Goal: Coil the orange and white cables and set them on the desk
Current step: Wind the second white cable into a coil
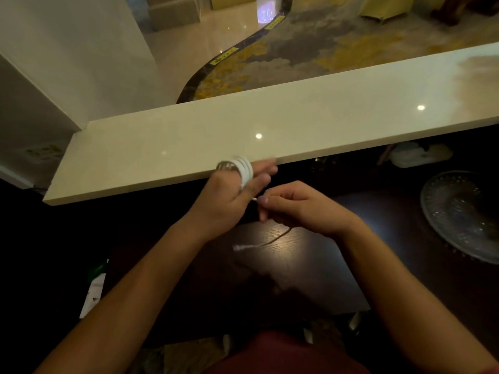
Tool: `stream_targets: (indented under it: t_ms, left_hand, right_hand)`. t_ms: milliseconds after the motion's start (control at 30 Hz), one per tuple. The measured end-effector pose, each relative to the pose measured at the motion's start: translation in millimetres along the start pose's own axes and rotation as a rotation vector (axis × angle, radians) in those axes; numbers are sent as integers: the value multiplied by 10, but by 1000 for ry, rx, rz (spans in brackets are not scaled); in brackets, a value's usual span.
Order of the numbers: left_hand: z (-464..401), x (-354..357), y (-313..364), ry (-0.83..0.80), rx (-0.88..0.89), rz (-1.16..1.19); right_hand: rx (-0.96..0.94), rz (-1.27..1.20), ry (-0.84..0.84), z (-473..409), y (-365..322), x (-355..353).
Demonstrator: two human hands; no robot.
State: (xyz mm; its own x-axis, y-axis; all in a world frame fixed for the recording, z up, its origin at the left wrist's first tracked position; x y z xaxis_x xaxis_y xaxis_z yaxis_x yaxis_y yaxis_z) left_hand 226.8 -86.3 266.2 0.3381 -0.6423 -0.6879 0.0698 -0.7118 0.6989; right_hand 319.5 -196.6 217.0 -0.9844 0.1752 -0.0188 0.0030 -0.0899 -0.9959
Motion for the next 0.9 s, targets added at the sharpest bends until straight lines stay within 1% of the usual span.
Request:
stream_targets:
  t_ms: [67, 133, 200, 267, 333, 367, 433, 467, 533, 567, 633, 733, 767, 833, 867, 900]
  left_hand:
    - [30, 86, -47, -147, 19, -145]
    - [71, 134, -56, -233, 49, -238]
    - [105, 161, -75, -241, 98, -367]
    - [106, 157, -125, -221, 91, -457]
    - [89, 141, -160, -203, 59, -477]
    - [83, 135, -122, -211, 60, -462]
    - [93, 143, 33, -286, 74, -349]
    - [126, 162, 134, -350, 62, -213]
    - [213, 185, 395, -466, 41, 193]
    - [246, 176, 523, -492, 57, 388]
    - [251, 116, 672, -435, 126, 637]
    - [173, -20, 701, -254, 223, 844]
    - [147, -69, 677, -182, 222, 896]
    - [93, -154, 547, 8, 148, 914]
    - [81, -187, 459, 99, 100, 872]
    - [80, -200, 376, 166, 67, 782]
  right_hand:
    - [-18, 134, 21, 75, -166, -79]
    - [-10, 254, 19, 157, -281, -148]
    - [25, 313, 38, 245, -353, -241]
    - [24, 396, 48, 333, -443, -323]
    - [-59, 460, 29, 405, -599, -342]
    - [-122, 441, 16, 428, -691, -326]
    - [-247, 322, 37, 426, -848, -320]
    - [-299, 233, 77, 386, -884, -341]
    - [-350, 45, 170, 252, -824, -391]
    - [-337, -43, 211, 166, -737, -389]
    - [-259, -142, 252, 4, -504, -320]
    - [-152, -153, 272, -82, -192, -84]
    - [-129, -156, 255, -72, -134, 2]
    - [-97, -159, 192, -22, -65, 147]
    - [-85, -154, 157, 5, -53, 199]
    - [-75, -141, 132, 31, -51, 233]
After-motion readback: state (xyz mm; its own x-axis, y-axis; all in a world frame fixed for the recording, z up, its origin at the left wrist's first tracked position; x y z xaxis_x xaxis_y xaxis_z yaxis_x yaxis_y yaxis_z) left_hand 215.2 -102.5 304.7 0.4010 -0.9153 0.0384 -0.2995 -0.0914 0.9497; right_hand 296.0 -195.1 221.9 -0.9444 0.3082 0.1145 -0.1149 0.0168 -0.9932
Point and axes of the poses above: each hand's wrist, its own z-axis away from the middle knuckle, its own x-axis out of the palm, y = z × x, the point moved 5 cm from there along -z, towards the middle knuckle, and after that the axes turned 5 degrees about -z, right-handed, at the moved point
